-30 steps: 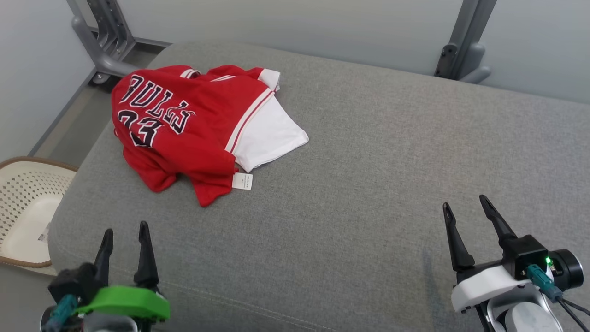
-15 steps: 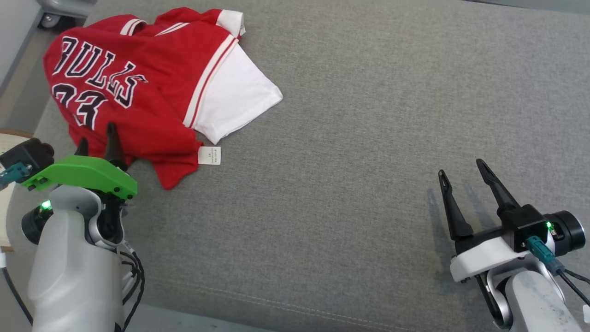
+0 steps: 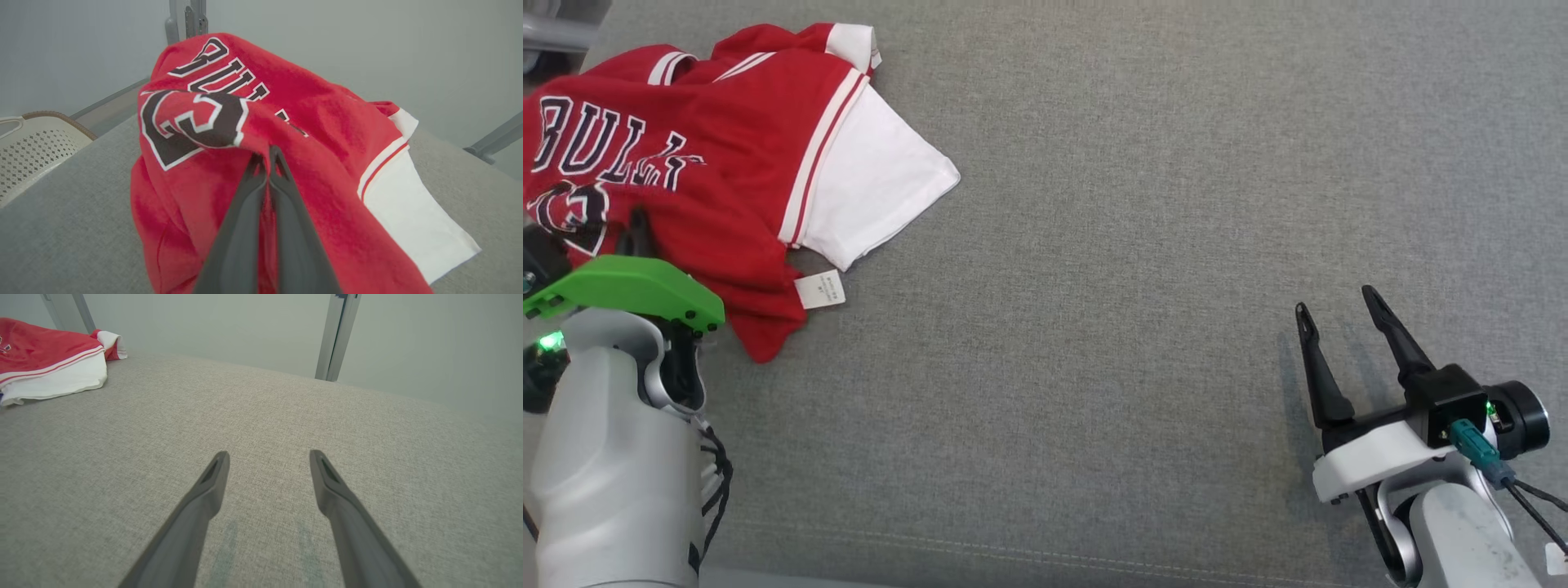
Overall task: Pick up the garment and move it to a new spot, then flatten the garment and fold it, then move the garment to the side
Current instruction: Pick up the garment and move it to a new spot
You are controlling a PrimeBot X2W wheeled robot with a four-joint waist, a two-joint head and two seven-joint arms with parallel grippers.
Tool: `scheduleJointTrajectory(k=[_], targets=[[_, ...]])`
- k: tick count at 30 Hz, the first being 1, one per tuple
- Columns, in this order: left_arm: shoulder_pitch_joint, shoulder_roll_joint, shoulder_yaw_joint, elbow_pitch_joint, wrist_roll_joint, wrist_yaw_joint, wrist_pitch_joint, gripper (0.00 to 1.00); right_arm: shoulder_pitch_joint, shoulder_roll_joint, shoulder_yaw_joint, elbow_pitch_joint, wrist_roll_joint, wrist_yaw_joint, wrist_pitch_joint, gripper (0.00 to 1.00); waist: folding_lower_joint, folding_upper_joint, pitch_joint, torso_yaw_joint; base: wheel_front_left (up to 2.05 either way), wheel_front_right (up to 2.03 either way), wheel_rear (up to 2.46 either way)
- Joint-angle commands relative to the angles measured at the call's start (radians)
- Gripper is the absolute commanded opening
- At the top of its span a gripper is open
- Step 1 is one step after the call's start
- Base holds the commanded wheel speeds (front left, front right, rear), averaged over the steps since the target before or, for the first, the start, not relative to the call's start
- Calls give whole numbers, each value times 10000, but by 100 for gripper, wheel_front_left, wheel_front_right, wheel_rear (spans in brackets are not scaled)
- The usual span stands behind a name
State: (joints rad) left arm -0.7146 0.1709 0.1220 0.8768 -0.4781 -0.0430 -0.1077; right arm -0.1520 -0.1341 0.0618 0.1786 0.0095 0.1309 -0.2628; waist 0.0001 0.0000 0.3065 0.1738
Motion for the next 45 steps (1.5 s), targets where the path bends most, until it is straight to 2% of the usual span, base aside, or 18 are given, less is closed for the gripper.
scheduleJointTrajectory(k=[1, 6, 13, 14, 22, 32, 38, 40, 43, 45], targets=[[-207, 6, -95, -159, 155, -24, -153, 0, 181, 43, -21, 43, 85, -5, -33, 100, -1, 0, -264, 2, 0, 0, 0], [-474, -149, -816, -1106, 566, -279, 15, 0, 450, 265, 29, 114, 135, -5, -33, 100, -1, 0, -762, -63, 0, 0, 0], [-528, -526, -1896, -3427, 865, -511, 1208, 0, 525, 558, 134, 192, 244, -5, -33, 100, -1, 0, -1312, -661, 0, 0, 0], [-528, -526, -1896, -3427, 865, -511, 1208, 0, 525, 558, 134, 192, 244, -5, -33, 100, -1, 0, -1312, -661, 0, 0, 0], [-456, -857, -2814, -5839, 717, -444, 2767, 0, 609, 755, -54, 239, 377, -5, -33, 100, -1, 0, -1479, -1903, 0, 0, 0], [-764, -1161, -4034, -7314, -214, -345, 3715, 0, 680, 832, -62, 307, 701, -5, -33, 100, -1, 0, -1536, -3692, 0, 0, 0], [-630, -1183, -4796, -7301, -1269, 113, 3904, 0, 641, 835, -135, 267, 910, -5, -33, 100, -1, 0, -1354, -4219, 0, 0, 0], [-98, -1165, -4743, -6481, -2003, 289, 4194, 0, 605, 835, -153, 243, 953, -3, -33, 100, -1, 0, -1228, -4296, 0, 0, 0], [117, -760, -4598, -5261, -1843, 350, 4011, 0, 536, 837, -139, 247, 979, -3, -33, 100, -1, 0, -1071, -4293, 0, 0, 0], [376, -697, -4507, -4276, -1845, 310, 3721, 0, 490, 834, -145, 266, 983, -5, -33, 100, -1, 0, -990, -4241, 0, 0, 0]])
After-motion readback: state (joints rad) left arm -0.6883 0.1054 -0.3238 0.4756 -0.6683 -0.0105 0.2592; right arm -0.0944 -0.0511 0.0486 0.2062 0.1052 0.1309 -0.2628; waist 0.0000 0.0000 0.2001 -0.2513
